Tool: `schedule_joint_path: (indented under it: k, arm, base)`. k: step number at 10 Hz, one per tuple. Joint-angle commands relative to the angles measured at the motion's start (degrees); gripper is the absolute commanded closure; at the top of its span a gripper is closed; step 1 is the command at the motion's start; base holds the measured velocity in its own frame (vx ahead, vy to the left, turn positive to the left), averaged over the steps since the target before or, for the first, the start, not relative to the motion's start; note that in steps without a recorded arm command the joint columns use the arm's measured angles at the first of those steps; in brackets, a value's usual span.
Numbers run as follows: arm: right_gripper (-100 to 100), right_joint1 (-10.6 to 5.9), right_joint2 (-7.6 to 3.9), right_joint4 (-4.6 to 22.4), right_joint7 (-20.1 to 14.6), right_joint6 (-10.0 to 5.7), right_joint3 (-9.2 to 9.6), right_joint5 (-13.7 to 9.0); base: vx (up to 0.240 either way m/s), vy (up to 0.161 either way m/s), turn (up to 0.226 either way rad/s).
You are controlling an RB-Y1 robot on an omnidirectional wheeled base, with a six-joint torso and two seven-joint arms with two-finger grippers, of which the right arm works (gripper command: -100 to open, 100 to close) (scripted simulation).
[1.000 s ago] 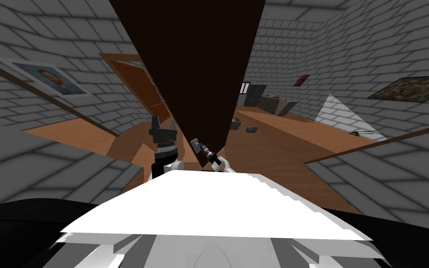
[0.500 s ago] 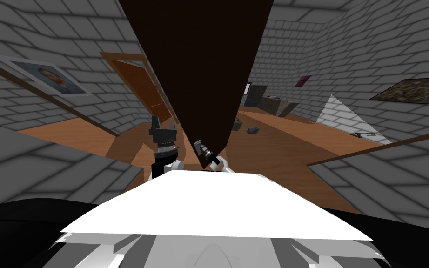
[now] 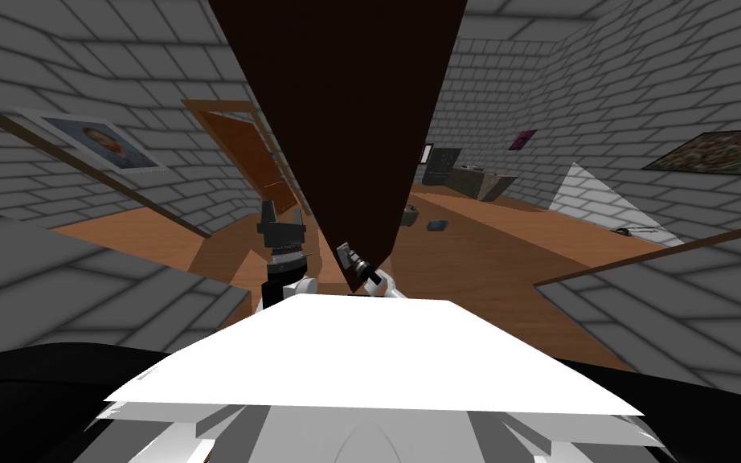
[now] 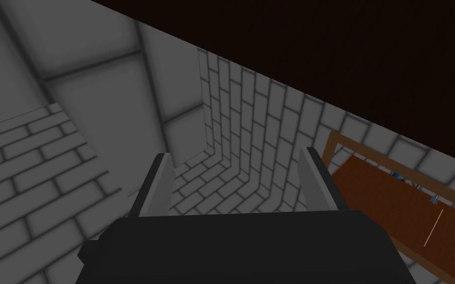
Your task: Push the door open
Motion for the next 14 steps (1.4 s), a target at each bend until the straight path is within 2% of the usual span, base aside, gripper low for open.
schedule_joint_path:
  k: [1, 4, 6, 8, 11, 12, 13, 14]
  arm:
    - [100, -0.09, -1.12, 0.2, 0.2, 0.14, -1.28, -0.1]
    - [100, -0.30, -2.03, 0.7, 0.6, 0.11, -3.51, -0.4]
    - [100, -0.46, -1.96, 1.0, 0.8, 0.09, -5.15, -0.6]
    - [100, -0.61, -1.34, 1.3, 1.1, 0.07, -6.72, -0.8]
    - [100, -0.86, 1.33, 1.9, 1.5, 0.05, -9.39, -1.1]
    - [100, -0.77, 0.58, 1.7, 1.5, 0.32, -8.96, -1.0]
    - [100, -1.11, -0.93, 2.0, 1.8, 0.15, -10.65, -1.2]
    - [100, -1.17, -1.39, 2.1, 1.9, 0.10, -11.27, -1.2]
  base:
    - [0.030, 0.172, -0.068]
    - [0.045, 0.183, -0.052]
    - [0.044, 0.201, -0.061]
    - [0.056, 0.191, -0.059]
    - [0.040, 0.222, -0.092]
    - [0.015, 0.079, -0.033]
    - [0.070, 0.150, -0.040]
    - [0.117, 0.239, -0.068]
